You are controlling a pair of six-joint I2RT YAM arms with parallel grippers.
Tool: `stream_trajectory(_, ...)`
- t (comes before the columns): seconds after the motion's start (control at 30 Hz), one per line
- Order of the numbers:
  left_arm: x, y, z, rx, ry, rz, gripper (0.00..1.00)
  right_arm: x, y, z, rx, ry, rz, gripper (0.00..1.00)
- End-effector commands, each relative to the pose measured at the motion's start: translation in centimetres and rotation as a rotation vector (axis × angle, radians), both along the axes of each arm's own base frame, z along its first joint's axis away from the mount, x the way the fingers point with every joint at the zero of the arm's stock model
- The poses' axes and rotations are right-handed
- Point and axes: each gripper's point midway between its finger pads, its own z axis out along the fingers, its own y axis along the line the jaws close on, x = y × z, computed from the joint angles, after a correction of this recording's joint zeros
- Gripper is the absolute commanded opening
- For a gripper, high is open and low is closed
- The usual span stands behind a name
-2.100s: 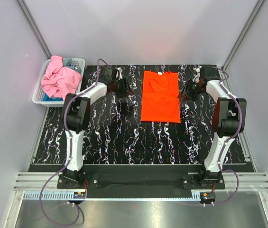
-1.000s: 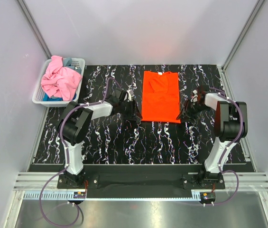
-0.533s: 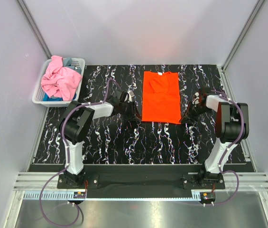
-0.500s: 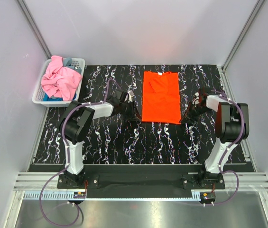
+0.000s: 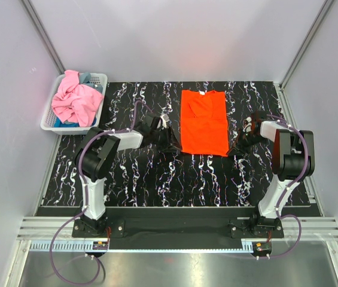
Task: Fold and stack the t-shirts
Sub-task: Fold the tshirt
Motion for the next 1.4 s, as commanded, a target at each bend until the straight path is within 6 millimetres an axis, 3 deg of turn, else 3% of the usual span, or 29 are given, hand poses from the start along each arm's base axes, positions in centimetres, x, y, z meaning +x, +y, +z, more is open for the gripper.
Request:
stream_trajectory(0.0,-0.8,0.1,-0.3,0.014,0.006,0.004,0.47,-0.1,-0.7,-0.1,-0.040,-0.015,-0.003,0.00)
stream_trajectory(0.13,-0.9,0.3,0.2,0.008,-0.006,0.032,0.48,-0.1,-0.6,0.0,-0.038,-0.014,-0.004,0.00)
stream_trajectory(0.5,-0.6,-0.8,4.4,-0.105,-0.080,0.037,0.49,-0.1,-0.6,0.3,-0.038,-0.019,-0.003,0.00)
stream_trajectory(0.63,-0.3,-0.9,3.8,-0.072,-0.068,0.042,0.50,0.0,-0.6,0.4,-0.036,-0.021,-0.002,0.00)
stream_trajectory(0.77,-0.5,-1.0,1.4,-0.039,-0.019,0.045,0.49,0.0,-0.6,0.4,-0.037,-0.023,0.000,0.00)
stream_trajectory(0.97,-0.4,-1.5,-0.3,-0.016,0.008,0.040,0.47,0.1,-0.6,0.4,-0.035,-0.024,-0.003,0.00)
stream_trajectory(1.1,-0.2,-0.9,-1.0,0.028,0.010,0.055,0.33,0.0,-0.5,0.3,-0.030,-0.017,-0.007,0.00)
stream_trajectory(1.13,-0.2,-0.7,-1.1,0.040,0.009,0.059,0.20,0.0,-0.4,0.3,-0.025,-0.017,-0.010,0.00)
stream_trajectory(1.23,-0.3,-0.6,-1.2,0.048,0.016,0.060,0.00,-0.2,0.0,0.3,0.002,-0.022,-0.019,0.00)
stream_trajectory(1.37,-1.5,0.8,-0.8,0.102,0.028,0.069,0.00,-1.7,2.1,0.3,0.035,-0.018,-0.008,0.00)
